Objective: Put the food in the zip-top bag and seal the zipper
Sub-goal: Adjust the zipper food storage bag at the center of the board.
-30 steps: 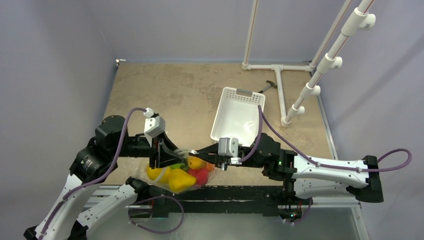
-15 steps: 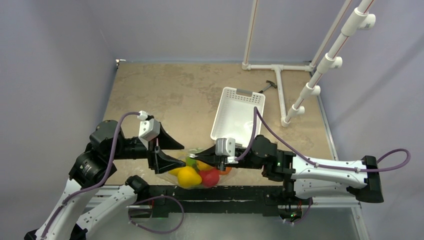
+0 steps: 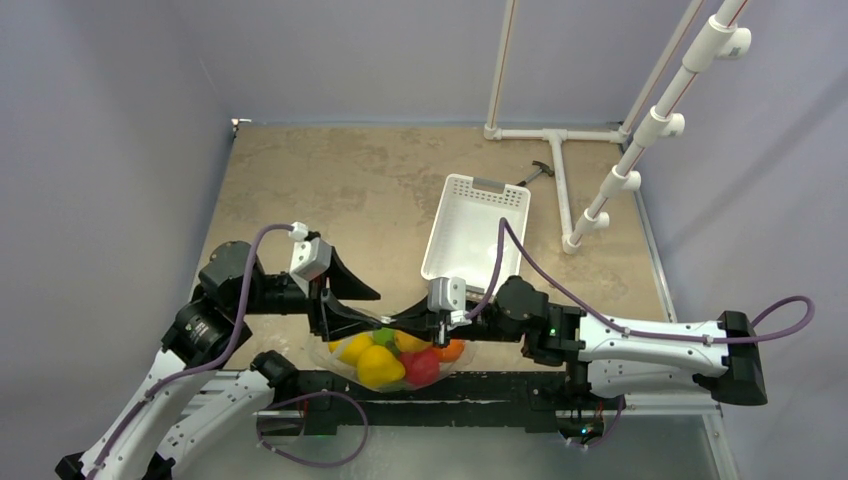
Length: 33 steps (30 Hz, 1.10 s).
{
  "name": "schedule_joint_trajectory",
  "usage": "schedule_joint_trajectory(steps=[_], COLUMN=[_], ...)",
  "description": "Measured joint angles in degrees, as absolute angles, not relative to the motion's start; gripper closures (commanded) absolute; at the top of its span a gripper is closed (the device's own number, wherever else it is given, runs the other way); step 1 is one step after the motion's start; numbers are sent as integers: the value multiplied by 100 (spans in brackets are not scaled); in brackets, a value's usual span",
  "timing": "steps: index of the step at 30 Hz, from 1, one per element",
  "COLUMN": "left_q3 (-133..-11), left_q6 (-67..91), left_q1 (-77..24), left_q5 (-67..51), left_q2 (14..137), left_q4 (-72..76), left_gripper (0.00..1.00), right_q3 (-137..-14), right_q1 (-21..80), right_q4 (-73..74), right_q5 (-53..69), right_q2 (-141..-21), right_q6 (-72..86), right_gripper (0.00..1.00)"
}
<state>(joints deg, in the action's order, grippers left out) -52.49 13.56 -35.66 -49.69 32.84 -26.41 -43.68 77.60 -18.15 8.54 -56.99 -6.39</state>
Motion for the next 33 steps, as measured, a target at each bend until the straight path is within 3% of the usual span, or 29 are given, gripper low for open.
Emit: schedule_joint_trajectory(steps=[23,33], left_q3=[-4591,-4506], left_q6=[1439,1466], left_q1=[-3566,-3566], left_q5=[-5334,-5367], left_q2=[3057,3035], left_q4=[-2029,-1743], left_gripper=[52,60], right_q3=[-4001,-4003], right_q1=[7760,7760], right_q4=[-2152,-2121], right_q5=[1015,1050], right_q2=[-5778,-5876], right_q6=[283,696], right_gripper=[100,100])
